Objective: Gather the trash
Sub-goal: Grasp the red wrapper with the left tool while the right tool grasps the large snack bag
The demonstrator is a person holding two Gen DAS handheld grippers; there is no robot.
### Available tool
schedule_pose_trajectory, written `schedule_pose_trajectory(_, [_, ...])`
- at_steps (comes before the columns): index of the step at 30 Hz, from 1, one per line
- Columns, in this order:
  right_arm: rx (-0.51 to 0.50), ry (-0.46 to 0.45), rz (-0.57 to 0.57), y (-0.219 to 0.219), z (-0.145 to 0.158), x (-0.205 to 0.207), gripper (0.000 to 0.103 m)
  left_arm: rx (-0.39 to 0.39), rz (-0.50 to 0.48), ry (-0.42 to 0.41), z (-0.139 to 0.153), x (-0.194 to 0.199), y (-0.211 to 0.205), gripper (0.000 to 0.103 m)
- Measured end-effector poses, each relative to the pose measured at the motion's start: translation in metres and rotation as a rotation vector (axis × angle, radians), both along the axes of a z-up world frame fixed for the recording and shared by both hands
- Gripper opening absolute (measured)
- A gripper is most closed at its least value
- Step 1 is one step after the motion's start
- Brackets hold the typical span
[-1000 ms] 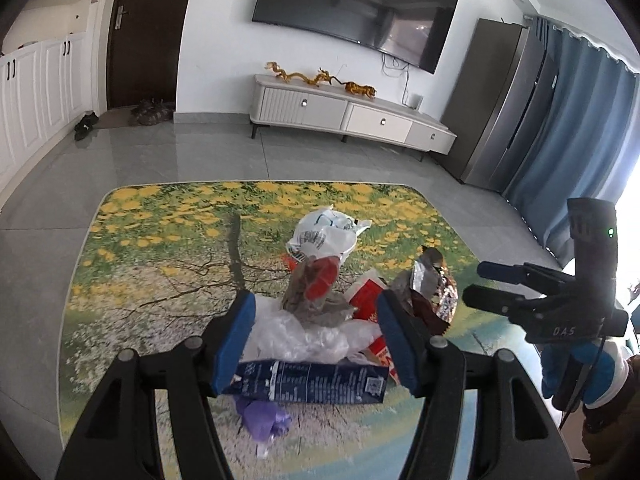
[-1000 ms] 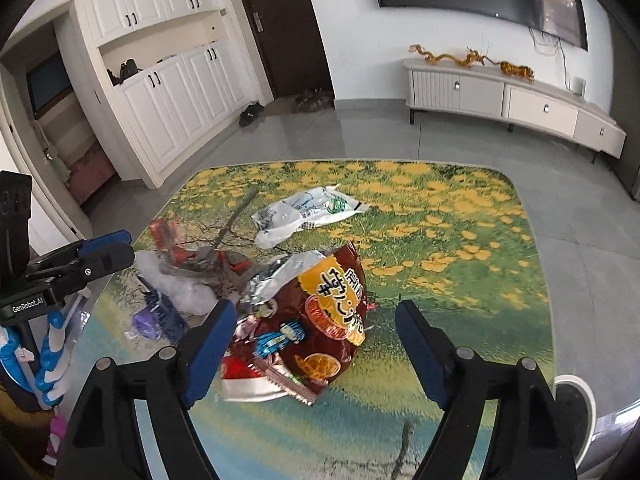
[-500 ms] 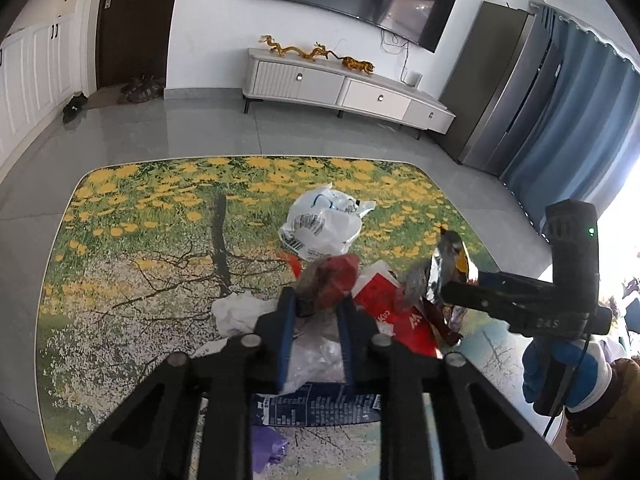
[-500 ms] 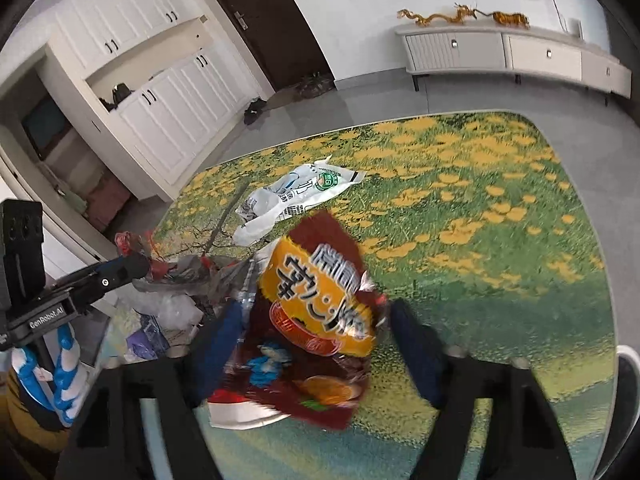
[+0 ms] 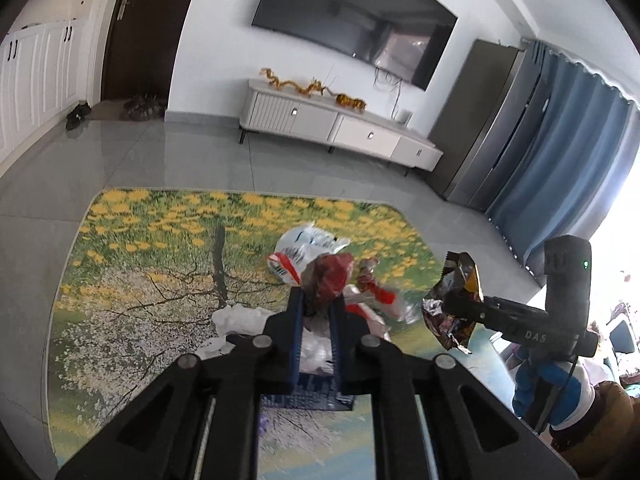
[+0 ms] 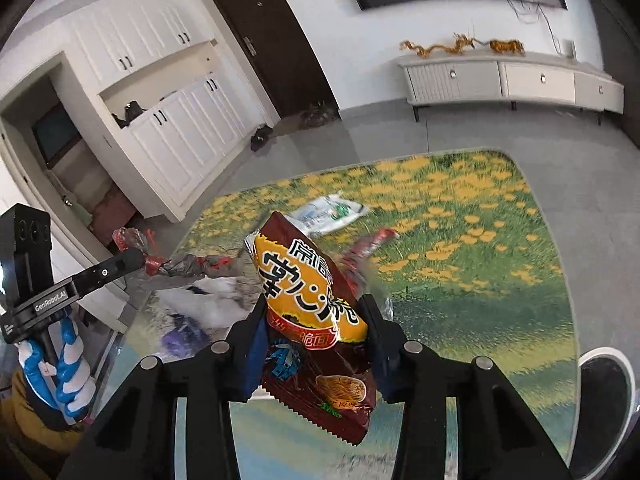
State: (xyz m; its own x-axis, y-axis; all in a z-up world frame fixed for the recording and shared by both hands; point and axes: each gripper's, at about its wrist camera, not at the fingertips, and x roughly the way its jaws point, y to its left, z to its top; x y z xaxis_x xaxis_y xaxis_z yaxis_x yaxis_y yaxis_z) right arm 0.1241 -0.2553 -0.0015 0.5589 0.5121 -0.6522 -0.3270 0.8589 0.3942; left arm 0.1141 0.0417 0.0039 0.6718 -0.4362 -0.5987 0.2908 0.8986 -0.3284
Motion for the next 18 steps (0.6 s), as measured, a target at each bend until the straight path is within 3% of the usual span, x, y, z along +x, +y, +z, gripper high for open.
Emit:
schedule_pose_trajectory(12, [-0.005,-0.157,-0.048,-0.030,0.073,-0.069,0.041,-0.051,-0.037,-0.122,0.058,-0.055,0.000,0.011])
schedule_pose_trajectory(18, [-0.009,-0.248,-0.100,-0.068,0.104,-0.102,0.041,-0.066,-0.092,-0.160,0.079,-0.067,-0.025,0.011])
